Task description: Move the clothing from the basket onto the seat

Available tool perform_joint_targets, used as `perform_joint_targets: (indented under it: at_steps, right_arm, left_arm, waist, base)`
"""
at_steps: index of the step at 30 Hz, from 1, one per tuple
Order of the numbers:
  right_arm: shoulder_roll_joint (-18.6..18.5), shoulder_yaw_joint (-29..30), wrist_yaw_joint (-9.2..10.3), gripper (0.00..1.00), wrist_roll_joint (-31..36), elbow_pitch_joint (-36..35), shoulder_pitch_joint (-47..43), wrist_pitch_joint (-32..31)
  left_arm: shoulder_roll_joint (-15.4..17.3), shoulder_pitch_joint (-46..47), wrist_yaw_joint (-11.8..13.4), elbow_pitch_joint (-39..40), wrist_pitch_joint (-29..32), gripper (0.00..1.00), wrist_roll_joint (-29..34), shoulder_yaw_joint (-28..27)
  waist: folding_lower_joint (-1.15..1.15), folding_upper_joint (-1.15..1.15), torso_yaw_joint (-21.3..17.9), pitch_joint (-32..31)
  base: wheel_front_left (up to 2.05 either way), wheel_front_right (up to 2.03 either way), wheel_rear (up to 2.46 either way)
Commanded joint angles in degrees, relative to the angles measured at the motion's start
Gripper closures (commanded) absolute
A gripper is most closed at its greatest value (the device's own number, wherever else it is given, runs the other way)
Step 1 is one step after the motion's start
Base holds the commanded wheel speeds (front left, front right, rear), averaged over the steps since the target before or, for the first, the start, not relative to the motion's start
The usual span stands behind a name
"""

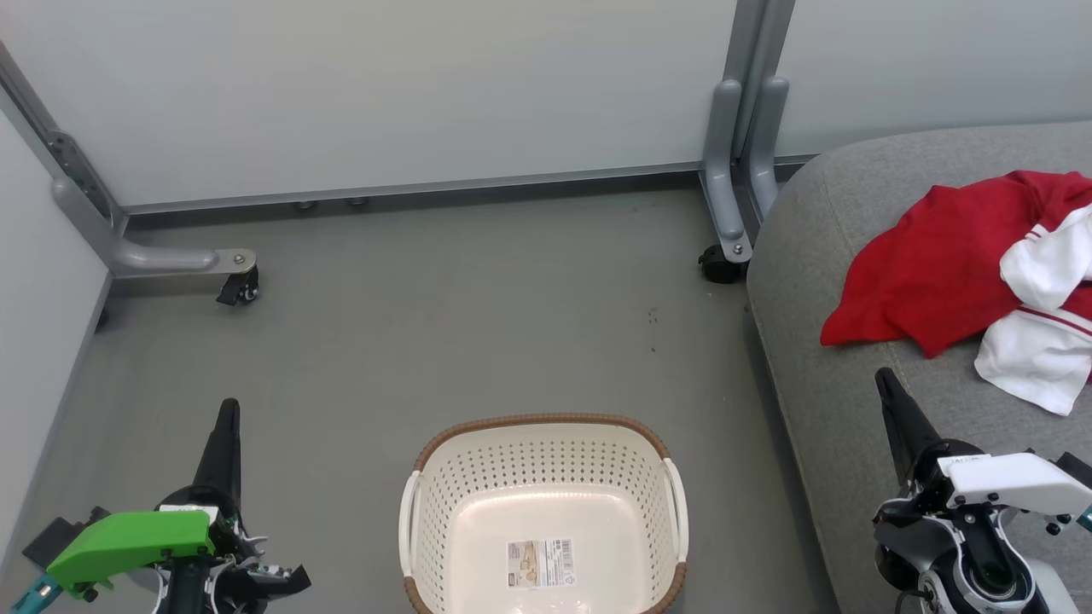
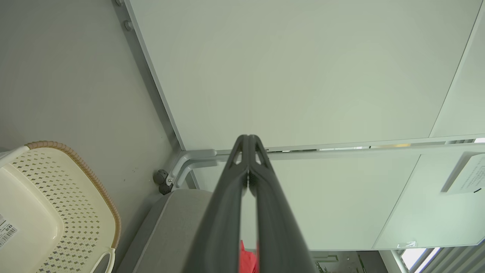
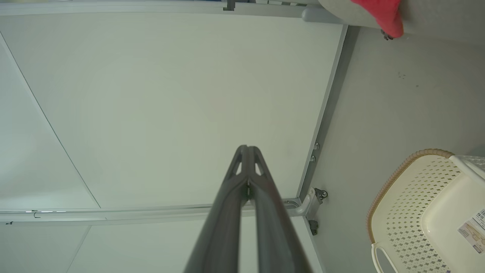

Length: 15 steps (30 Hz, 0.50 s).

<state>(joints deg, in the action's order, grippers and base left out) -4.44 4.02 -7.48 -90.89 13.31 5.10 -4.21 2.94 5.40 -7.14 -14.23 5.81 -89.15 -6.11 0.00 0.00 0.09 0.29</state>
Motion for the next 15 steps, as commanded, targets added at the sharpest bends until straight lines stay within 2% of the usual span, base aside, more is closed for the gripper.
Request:
perform_joint_targets:
  at_steps: [1, 6, 15]
  right_arm:
    - [-0.1, 0.2, -0.02, 1.0, -1.2, 0.3, 1.0, -0.4]
    - [0.0, 0.4, -0.02, 1.0, -3.5, 0.8, 1.3, -0.7]
    - [0.2, 0.6, -0.02, 1.0, -3.1, 0.8, 1.2, -0.8]
  left_arm:
    - [0.0, 1.1, -0.4, 0.2, 0.3, 1.0, -1.2, -0.4]
    - [-0.1, 1.3, -0.5, 0.2, 0.9, 1.0, -3.4, -0.6]
    - [-0.1, 1.2, -0.5, 0.2, 1.0, 1.0, -3.3, -0.6]
  waist:
    - [0.0, 0.0, 0.0, 0.0]
    - [0.0, 0.0, -0.1, -0.1]
    - [0.0, 0.0, -0.1, -0.1]
  base:
    - [0.0, 0.0, 0.0]
    - [0.0, 0.0, 0.0]
    - [0.0, 0.0, 0.0]
